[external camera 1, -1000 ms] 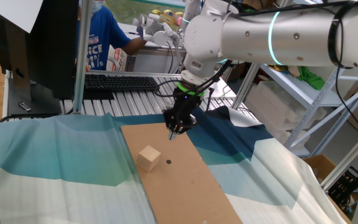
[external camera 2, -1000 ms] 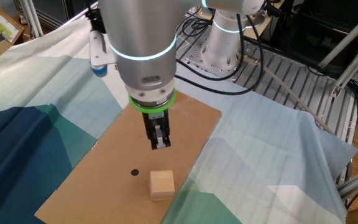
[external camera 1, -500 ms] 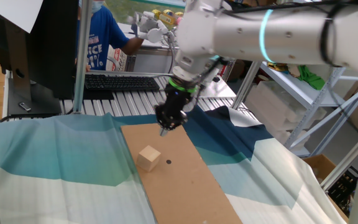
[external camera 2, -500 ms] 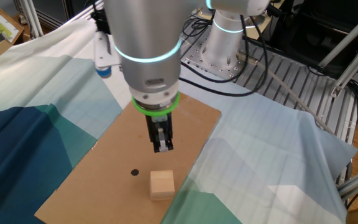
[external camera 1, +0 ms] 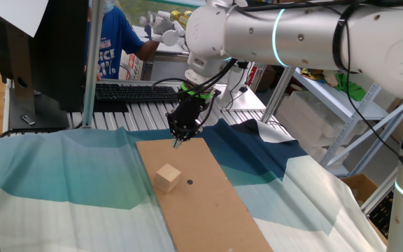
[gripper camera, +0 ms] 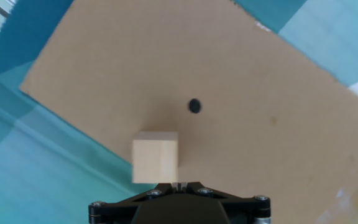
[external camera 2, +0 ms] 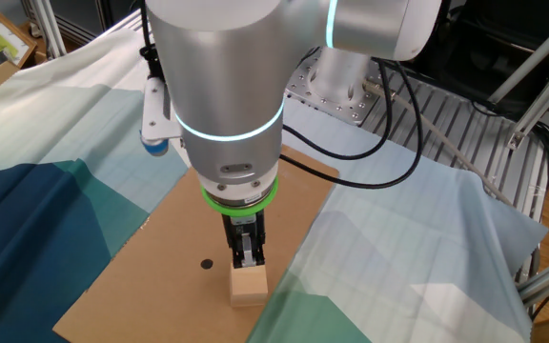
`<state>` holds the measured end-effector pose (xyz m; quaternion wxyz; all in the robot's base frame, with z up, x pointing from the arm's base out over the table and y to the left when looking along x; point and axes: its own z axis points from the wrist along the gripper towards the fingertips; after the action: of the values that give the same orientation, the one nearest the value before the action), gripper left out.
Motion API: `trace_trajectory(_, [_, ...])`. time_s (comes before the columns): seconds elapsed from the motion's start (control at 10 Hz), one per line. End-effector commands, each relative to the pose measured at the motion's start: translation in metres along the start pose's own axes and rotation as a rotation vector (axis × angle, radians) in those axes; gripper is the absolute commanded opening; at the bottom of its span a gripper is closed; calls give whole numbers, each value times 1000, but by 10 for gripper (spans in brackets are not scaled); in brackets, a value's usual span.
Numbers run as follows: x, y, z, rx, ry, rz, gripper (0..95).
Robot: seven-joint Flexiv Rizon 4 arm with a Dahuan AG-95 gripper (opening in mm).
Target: Grab the block and place it at the designated location
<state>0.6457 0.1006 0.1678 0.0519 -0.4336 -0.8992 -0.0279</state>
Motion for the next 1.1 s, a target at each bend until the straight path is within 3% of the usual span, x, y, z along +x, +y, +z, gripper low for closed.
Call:
trace_trajectory(0.1, [1, 0, 1, -2, 0, -8, 190])
trace_trajectory(0.9, [0, 4, 17, -8, -6, 24, 190])
trace_trajectory(1.0, [0, 3, 19, -8, -8, 24, 380])
trace_trajectory(1.1, [0, 3, 20, -10, -10, 22, 380])
